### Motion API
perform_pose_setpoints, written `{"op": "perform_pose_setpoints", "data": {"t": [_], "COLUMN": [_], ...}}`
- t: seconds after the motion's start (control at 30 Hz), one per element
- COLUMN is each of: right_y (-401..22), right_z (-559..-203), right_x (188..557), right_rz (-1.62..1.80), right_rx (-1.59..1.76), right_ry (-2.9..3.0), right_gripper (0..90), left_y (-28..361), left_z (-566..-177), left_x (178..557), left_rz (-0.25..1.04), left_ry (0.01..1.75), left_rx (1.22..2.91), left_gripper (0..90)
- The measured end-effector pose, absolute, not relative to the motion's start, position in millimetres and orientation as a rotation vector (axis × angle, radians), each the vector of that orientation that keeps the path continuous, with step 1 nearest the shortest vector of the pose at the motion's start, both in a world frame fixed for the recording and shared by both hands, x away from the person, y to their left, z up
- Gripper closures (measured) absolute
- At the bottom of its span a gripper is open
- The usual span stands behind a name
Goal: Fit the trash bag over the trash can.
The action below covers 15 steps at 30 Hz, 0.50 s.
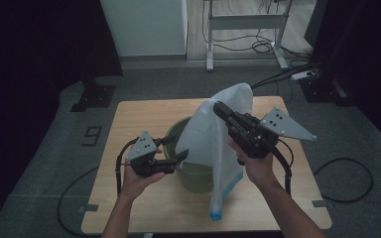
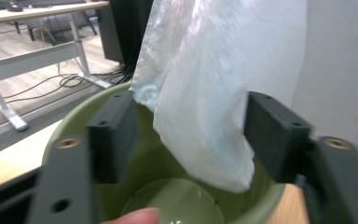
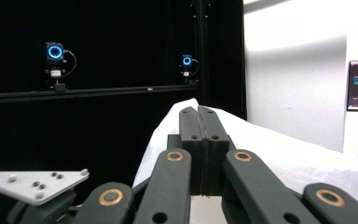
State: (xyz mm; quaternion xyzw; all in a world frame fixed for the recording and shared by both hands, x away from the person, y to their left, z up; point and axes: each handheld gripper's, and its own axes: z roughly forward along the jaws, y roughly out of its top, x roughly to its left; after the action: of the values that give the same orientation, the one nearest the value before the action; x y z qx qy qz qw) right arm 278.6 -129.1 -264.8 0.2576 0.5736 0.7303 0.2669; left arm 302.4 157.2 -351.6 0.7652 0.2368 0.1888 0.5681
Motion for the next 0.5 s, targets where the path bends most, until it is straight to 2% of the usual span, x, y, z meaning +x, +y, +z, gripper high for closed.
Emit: {"op": "perform_pose_setpoints", "data": {"t": [0.1,0.33,0.5], "right_y": [-130.6,-133.2,-136.7], "right_z": [-265.9,-266.9,-267.0], "right_x": [279.1,280.3,278.2], "right_rz": [1.972,1.966,1.970], "right_rx": [0.700,0.705,0.706], "right_ry": [1.549,1.551,1.551], "right_gripper": [89.4,89.4,89.4], "left_y": [154.0,145.6,138.8], "left_z": [-351.8,-349.7,-346.7], "left_x": [307.0,311.5,308.0], "left_rz": [0.465,0.466,0.567], "left_ry": [0.558,0.501,0.510], "left_rx": [1.745,1.747,1.738], "left_gripper": [58.5,88.7,90.0]}}
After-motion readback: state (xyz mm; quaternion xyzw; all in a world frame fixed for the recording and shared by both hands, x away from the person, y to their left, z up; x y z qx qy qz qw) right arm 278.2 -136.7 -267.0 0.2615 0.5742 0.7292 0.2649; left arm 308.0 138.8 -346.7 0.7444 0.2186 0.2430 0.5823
